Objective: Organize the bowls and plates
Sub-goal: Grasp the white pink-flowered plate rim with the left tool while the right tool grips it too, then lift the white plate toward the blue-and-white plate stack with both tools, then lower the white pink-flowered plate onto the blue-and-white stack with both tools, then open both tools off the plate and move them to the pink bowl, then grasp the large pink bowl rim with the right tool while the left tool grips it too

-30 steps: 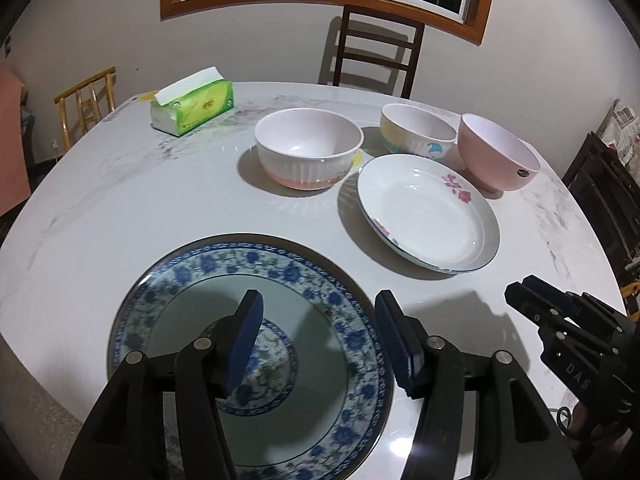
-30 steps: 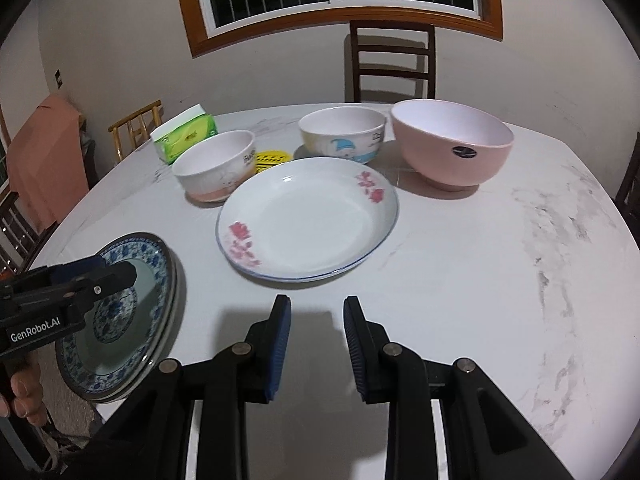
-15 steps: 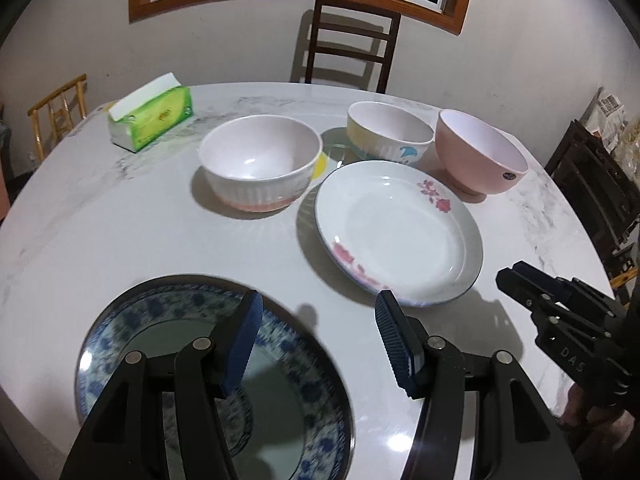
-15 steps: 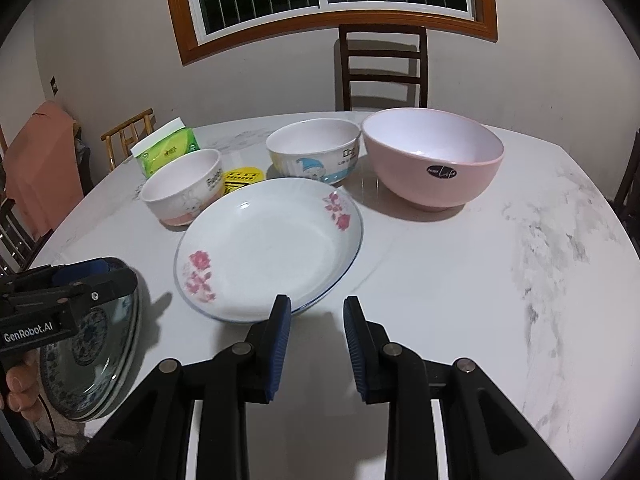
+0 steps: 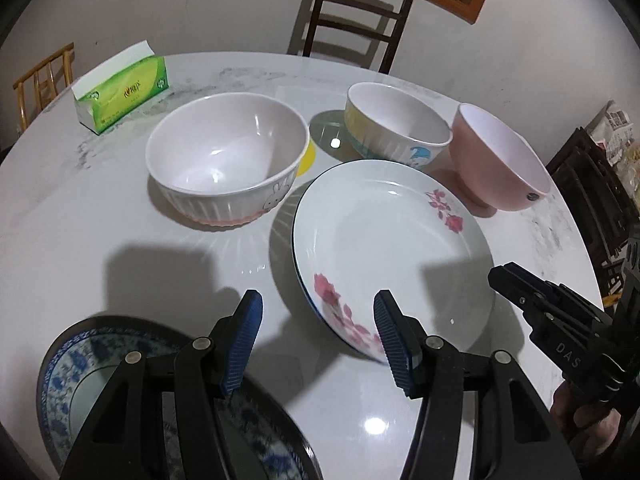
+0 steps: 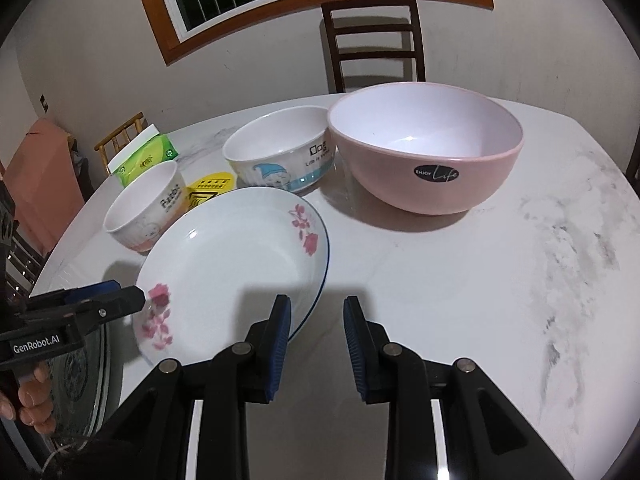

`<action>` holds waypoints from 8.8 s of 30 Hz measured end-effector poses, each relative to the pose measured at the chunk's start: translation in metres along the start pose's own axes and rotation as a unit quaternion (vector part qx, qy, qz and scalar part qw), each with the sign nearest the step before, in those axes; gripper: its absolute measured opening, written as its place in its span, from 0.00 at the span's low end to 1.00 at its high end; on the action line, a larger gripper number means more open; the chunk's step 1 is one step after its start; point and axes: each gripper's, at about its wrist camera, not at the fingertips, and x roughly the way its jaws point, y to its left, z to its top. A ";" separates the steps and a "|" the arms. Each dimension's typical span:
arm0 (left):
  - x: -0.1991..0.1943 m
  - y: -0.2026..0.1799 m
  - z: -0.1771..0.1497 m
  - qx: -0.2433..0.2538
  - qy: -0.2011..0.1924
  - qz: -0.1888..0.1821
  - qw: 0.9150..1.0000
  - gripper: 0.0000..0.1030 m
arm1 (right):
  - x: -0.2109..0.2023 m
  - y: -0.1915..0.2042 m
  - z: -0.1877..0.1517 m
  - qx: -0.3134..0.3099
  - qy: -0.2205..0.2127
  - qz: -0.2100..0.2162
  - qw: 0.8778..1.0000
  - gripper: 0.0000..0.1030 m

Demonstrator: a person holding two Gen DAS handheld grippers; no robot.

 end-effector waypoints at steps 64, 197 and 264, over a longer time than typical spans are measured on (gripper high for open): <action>-0.024 -0.005 -0.022 0.000 0.016 -0.020 1.000 0.17 | -0.037 0.022 -0.023 0.003 -0.007 0.027 1.000 0.16; -0.100 0.090 -0.071 -0.058 -0.009 0.072 0.996 0.52 | -0.047 0.169 -0.056 -0.113 0.026 0.036 0.993 0.33; 0.091 -0.138 0.131 -0.043 0.129 -0.053 0.989 0.21 | 0.038 -0.133 0.129 0.101 0.094 -0.067 0.988 0.16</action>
